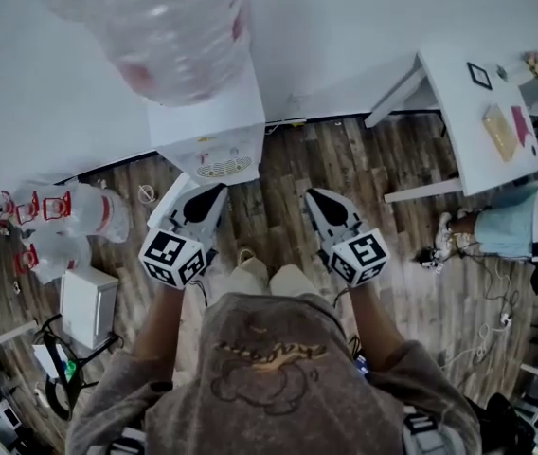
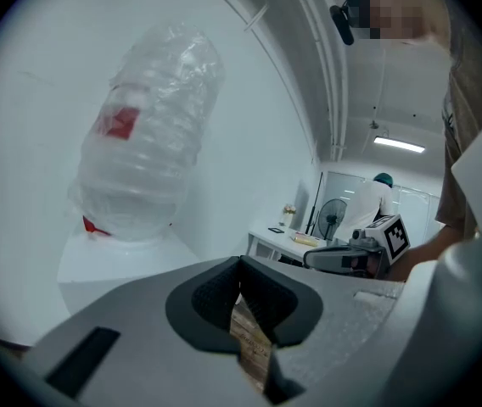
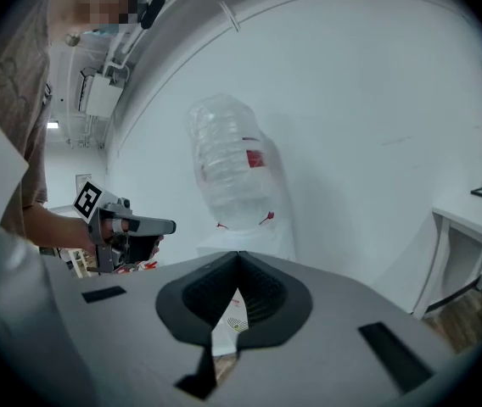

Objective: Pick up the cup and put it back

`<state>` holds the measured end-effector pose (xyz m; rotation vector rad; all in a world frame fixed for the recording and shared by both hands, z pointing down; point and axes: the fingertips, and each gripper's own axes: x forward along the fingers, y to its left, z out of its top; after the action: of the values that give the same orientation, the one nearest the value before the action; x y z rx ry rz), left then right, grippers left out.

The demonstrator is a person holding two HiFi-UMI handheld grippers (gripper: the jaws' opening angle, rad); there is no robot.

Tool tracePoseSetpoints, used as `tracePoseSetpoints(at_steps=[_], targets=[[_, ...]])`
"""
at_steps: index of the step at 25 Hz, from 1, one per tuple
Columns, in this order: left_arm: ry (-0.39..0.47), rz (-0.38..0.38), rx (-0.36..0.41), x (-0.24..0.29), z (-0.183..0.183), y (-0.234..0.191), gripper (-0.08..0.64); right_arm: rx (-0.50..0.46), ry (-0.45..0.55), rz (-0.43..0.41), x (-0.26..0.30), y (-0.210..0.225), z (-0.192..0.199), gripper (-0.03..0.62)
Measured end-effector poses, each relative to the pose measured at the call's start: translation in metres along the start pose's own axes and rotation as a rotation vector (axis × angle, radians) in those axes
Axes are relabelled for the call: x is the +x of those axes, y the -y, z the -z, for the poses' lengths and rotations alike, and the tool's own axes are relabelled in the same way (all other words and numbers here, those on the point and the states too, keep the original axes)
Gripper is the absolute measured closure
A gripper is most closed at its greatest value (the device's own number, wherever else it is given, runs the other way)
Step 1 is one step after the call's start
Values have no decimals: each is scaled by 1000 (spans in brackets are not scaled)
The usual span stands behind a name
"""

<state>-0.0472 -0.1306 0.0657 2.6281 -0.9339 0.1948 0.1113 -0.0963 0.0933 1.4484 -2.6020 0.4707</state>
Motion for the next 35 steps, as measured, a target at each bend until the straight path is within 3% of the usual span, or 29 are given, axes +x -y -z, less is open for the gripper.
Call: tracePoseSetpoints(at_steps=[9,16,25,35], targets=[[33,27,52,-10,-46,-3,557,-28,48,29,7,-18,-37,591],[48,39,42,-17,-51,-21,555,-11,79,53,19,-23,-37,591],[73,58,29,-12,-61,-12,555,-17,95,55,14,-20,-50,591],[128,-20,25,-26,-63,-5,555,-28,91,15,14,-15,-65,591]])
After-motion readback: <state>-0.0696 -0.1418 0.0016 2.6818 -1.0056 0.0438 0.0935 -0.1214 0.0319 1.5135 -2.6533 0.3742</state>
